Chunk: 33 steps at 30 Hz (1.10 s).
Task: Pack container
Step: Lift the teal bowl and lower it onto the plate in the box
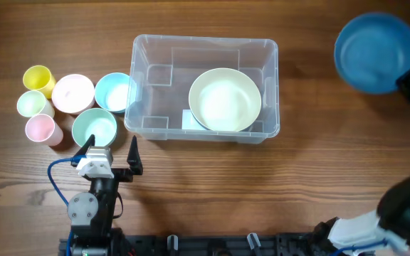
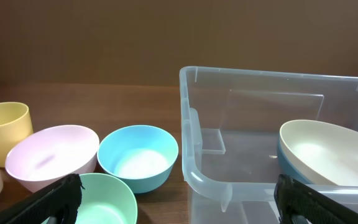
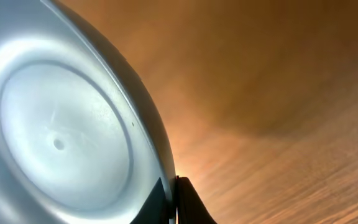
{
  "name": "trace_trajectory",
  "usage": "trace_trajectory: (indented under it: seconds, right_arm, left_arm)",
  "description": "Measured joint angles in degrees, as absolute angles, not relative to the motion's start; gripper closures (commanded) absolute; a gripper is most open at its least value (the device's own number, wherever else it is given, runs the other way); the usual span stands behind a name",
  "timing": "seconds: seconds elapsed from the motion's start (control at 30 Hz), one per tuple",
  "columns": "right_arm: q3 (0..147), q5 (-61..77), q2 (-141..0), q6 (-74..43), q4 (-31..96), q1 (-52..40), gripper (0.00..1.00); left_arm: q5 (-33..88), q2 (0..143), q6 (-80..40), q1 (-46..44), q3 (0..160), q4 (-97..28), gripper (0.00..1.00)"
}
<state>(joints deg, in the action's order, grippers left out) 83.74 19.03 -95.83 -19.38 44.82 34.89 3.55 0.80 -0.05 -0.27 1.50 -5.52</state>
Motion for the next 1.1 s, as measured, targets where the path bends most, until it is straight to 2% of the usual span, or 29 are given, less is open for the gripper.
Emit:
trace_trajectory:
  seconds: [0.17, 0.3, 0.43, 0.63, 0.8, 1.1]
  right_arm:
    - [84.4, 20.5, -84.8, -17.7, 45.9, 27.9, 0.96]
    - [84.5, 19.1, -78.7, -13.9, 46.3, 14.7, 0.96]
    - [84.5, 11.3, -76.2, -9.9, 46.7, -2.2, 0.96]
    - [84.5, -2.3, -78.0, -7.2, 47.2, -17.7, 0.96]
    - [84.5, -8.1, -84.6, -7.0, 47.4, -21.7, 0.96]
    - [84.5, -9.1, -99.4, -7.2, 47.7, -22.0, 0.96]
  left_arm:
    - [3.6, 0.8, -0.1, -0.3, 1.5, -5.5, 0.0]
    - [3.6, 0.8, 0.0, -0.3, 1.5, -5.5, 0.0]
    - [3.6, 0.8, 0.0, -0.3, 1.5, -5.5, 0.0]
    - [3.6, 0.8, -0.1, -0.3, 1.5, -5.5, 0.0]
    - [3.6, 0.8, 0.0, -0.3, 1.5, -5.5, 0.0]
    - [3.6, 0.8, 0.0, -0.3, 1.5, -5.5, 0.0]
